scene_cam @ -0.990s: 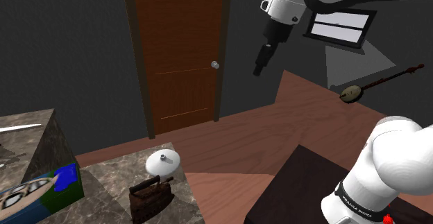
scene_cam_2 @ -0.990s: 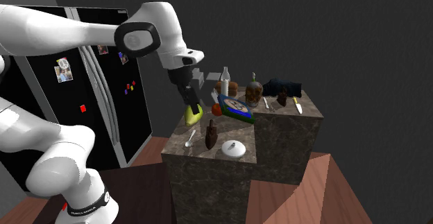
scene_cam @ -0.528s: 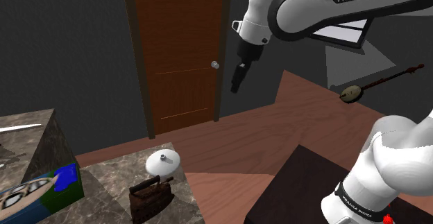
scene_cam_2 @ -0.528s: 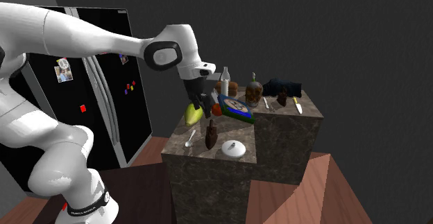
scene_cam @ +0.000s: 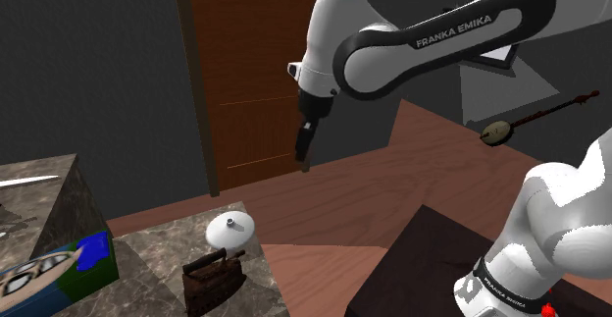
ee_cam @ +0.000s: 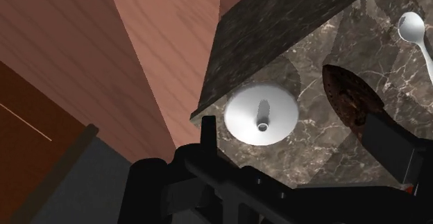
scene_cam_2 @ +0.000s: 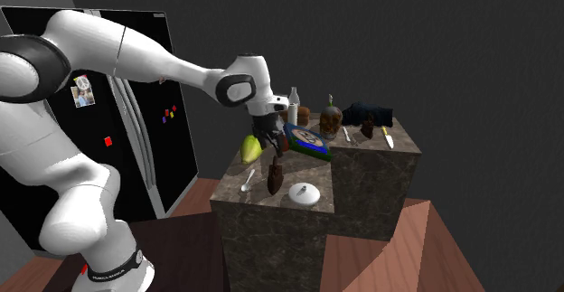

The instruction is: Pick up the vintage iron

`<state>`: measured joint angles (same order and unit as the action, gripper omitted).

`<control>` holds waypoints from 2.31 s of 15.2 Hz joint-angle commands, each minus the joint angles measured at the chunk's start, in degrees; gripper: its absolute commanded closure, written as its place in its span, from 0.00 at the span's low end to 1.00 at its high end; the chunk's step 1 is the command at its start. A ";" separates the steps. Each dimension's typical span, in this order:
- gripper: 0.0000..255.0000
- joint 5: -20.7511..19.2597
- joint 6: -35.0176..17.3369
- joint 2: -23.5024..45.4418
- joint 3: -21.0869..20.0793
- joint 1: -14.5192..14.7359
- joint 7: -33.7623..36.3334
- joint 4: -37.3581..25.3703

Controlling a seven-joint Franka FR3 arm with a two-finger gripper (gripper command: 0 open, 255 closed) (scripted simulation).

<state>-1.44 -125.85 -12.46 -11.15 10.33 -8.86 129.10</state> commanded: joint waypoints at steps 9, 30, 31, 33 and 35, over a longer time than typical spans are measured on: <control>0.00 -5.80 -7.11 18.73 -4.55 3.69 1.91 -8.60; 0.00 -17.33 -13.67 47.42 -4.73 13.57 4.98 -25.56; 0.00 -17.45 -13.96 47.74 -4.62 13.64 5.08 -25.59; 1.00 -17.42 -13.90 47.68 -4.64 13.57 4.98 -25.59; 1.00 -17.40 -13.92 47.56 -4.66 13.57 5.01 -25.46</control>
<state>-18.84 -139.74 35.07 -15.82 23.89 -3.86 103.62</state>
